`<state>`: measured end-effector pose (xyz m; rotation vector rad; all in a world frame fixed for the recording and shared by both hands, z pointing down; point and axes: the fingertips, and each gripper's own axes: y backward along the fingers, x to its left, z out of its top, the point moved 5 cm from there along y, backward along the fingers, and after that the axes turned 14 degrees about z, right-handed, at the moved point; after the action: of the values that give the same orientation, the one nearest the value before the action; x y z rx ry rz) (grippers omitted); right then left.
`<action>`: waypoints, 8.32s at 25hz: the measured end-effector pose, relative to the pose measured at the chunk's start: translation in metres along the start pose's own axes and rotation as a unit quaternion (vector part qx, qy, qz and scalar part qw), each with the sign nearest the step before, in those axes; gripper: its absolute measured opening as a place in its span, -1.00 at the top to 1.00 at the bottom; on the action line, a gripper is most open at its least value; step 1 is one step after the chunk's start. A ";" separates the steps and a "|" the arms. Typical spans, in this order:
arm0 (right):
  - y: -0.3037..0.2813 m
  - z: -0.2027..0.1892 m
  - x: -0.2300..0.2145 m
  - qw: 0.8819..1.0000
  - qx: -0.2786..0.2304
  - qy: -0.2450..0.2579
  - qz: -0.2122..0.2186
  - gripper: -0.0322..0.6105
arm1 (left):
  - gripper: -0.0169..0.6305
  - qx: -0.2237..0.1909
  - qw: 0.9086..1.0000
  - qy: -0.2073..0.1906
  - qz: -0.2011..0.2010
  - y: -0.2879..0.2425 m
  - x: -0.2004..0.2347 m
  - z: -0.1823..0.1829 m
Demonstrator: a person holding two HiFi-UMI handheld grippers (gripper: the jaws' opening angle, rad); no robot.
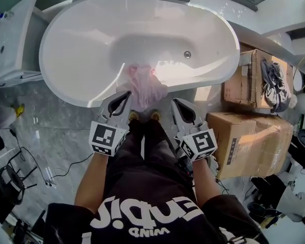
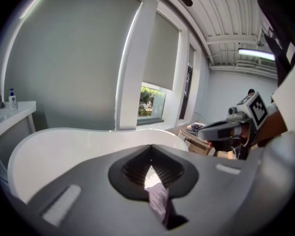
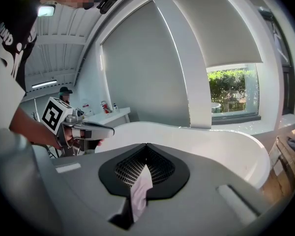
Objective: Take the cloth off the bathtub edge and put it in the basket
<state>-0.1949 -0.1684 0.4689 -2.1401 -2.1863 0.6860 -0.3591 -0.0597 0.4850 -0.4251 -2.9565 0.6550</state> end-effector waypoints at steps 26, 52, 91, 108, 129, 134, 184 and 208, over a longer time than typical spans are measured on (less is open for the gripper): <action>-0.011 -0.041 -0.005 0.999 0.032 -0.019 0.001 0.87 | -0.06 0.073 0.992 -0.033 -0.095 -0.031 -0.029 -0.058; 0.003 -0.067 -0.011 0.998 0.055 -0.038 -0.013 0.87 | -0.09 0.233 0.941 -0.204 -0.138 -0.105 -0.032 -0.199; 0.003 -0.091 -0.007 0.995 0.070 -0.071 -0.020 0.87 | 0.68 0.310 0.918 -0.190 -0.156 -0.146 -0.032 -0.222; 0.018 -0.073 -0.017 0.996 0.063 -0.055 -0.022 0.87 | 0.71 0.284 0.944 -0.088 -0.140 -0.099 -0.040 -0.173; 0.048 0.013 0.010 1.000 0.009 0.002 -0.001 0.87 | 0.71 0.162 0.977 -0.066 -0.121 -0.004 -0.054 0.003; 0.060 0.042 0.013 1.000 -0.014 0.024 -0.009 0.87 | 0.72 0.105 0.985 -0.062 -0.125 0.022 -0.052 0.060; 0.294 -0.005 0.112 0.836 -0.139 -0.063 -0.527 0.87 | 0.72 -0.019 0.838 -0.169 -0.519 0.056 -0.240 0.165; 0.445 -0.110 0.280 0.611 -0.197 -0.142 -0.754 0.87 | 0.72 -0.006 0.636 -0.234 -0.736 0.182 -0.466 0.149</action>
<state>0.2426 0.1197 0.3480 0.4573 -3.2291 0.2993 0.1117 -0.0948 0.2624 2.1716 -2.3487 0.4277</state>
